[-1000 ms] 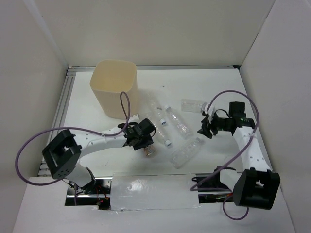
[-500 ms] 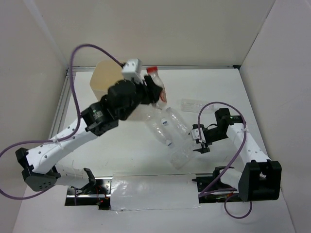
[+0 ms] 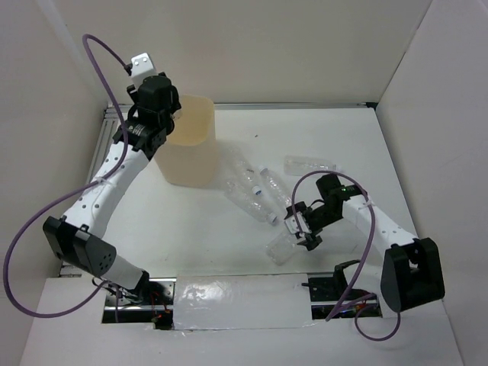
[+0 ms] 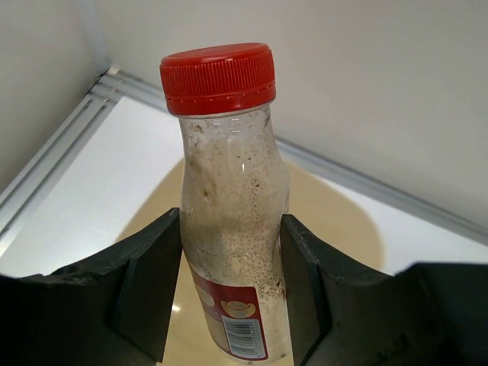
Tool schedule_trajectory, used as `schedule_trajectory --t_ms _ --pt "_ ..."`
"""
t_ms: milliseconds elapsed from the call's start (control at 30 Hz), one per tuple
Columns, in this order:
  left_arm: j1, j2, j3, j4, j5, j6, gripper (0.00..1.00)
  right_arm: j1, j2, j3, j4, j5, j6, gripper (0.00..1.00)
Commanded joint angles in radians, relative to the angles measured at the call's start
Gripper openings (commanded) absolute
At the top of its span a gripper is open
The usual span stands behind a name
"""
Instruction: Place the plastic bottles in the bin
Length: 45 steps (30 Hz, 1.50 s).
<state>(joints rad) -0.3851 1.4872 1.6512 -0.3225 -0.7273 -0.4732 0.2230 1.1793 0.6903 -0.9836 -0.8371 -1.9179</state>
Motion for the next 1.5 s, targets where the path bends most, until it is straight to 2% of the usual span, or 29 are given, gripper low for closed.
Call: schedule_trajectory --t_ms 0,33,67,133,267,400,467,500,533,567,700,800,867,900,933,1000,1033,1067,1133,1167,1233,1267,1300,1367,1400,1467 --pt "0.032 0.030 -0.011 -0.009 0.008 0.007 0.53 0.032 0.045 -0.009 0.138 0.062 0.055 0.94" --pt "0.044 0.039 -0.021 -0.009 0.028 0.007 0.68 0.056 0.066 -0.009 0.160 0.087 0.084 0.94" --pt "0.055 0.048 -0.021 -0.009 0.040 0.007 0.77 0.065 0.075 -0.009 0.199 0.102 0.097 0.94" --pt "0.055 0.048 -0.021 -0.009 0.071 0.007 1.00 0.085 0.089 -0.009 0.233 0.147 0.129 0.94" --pt "0.046 0.036 0.012 -0.009 0.112 0.025 1.00 0.128 0.134 -0.018 0.272 0.208 0.138 0.94" --pt "-0.050 -0.048 -0.014 0.029 0.190 0.119 1.00 0.139 0.158 -0.055 0.295 0.260 0.138 0.87" --pt "-0.102 -0.134 -0.063 0.054 0.299 0.162 1.00 0.139 0.170 -0.069 0.295 0.280 0.129 0.78" --pt "-0.151 -0.165 -0.133 0.063 0.336 0.162 1.00 0.139 0.171 -0.078 0.286 0.280 0.129 0.72" --pt "-0.175 -0.197 -0.175 0.075 0.370 0.162 1.00 0.139 0.171 -0.069 0.248 0.280 0.120 0.63" --pt "-0.199 -0.227 -0.220 0.076 0.399 0.150 1.00 0.139 0.171 -0.055 0.215 0.270 0.120 0.49" --pt "-0.375 -0.376 -0.468 0.076 0.395 0.033 1.00 0.119 0.139 0.084 -0.022 0.151 0.111 0.23" --pt "-0.460 -0.422 -0.573 0.062 0.341 -0.068 1.00 0.107 0.071 0.260 -0.185 -0.015 0.144 0.20" --pt "-0.520 -0.443 -0.662 0.051 0.313 -0.129 1.00 0.107 0.030 0.418 -0.184 -0.115 0.251 0.20" --pt "-0.532 -0.456 -0.689 0.051 0.287 -0.165 1.00 0.119 0.029 0.469 -0.150 -0.137 0.416 0.20" --pt "-0.541 -0.456 -0.746 0.051 0.287 -0.236 1.00 0.119 0.029 0.518 -0.117 -0.152 0.489 0.20" --pt "-0.541 -0.487 -0.801 0.051 0.278 -0.312 1.00 0.119 0.051 0.633 0.064 -0.174 0.671 0.20" --pt "-0.541 -0.496 -0.864 0.063 0.278 -0.387 1.00 0.119 0.068 0.658 0.150 -0.174 0.873 0.20" --pt "-0.541 -0.508 -0.899 0.063 0.278 -0.424 1.00 0.119 0.077 0.687 0.331 -0.159 0.960 0.20" --pt "-0.541 -0.554 -0.971 0.076 0.264 -0.526 1.00 0.130 0.104 0.704 0.516 -0.110 1.180 0.20" --pt "-0.541 -0.574 -1.051 0.124 0.264 -0.547 1.00 0.150 0.162 0.748 0.649 -0.093 1.230 0.20" --pt "-0.541 -0.629 -1.119 0.166 0.295 -0.584 1.00 0.182 0.256 0.855 0.704 -0.062 1.292 0.20" --pt "-0.541 -0.645 -1.175 0.196 0.295 -0.584 1.00 0.217 0.369 0.923 0.726 -0.062 1.376 0.22" --pt "-0.541 -0.656 -1.195 0.223 0.308 -0.584 1.00 0.231 0.425 1.051 0.787 -0.062 1.425 0.22" --pt "-0.541 -0.656 -1.228 0.281 0.334 -0.584 1.00 0.262 0.526 1.167 0.870 -0.053 1.584 0.23" --pt "-0.541 -0.656 -1.238 0.295 0.335 -0.596 1.00 0.294 0.622 1.295 0.911 -0.053 1.612 0.23" --pt "-0.541 -0.641 -1.239 0.306 0.362 -0.607 1.00 0.328 0.724 1.449 0.912 -0.043 1.654 0.24"
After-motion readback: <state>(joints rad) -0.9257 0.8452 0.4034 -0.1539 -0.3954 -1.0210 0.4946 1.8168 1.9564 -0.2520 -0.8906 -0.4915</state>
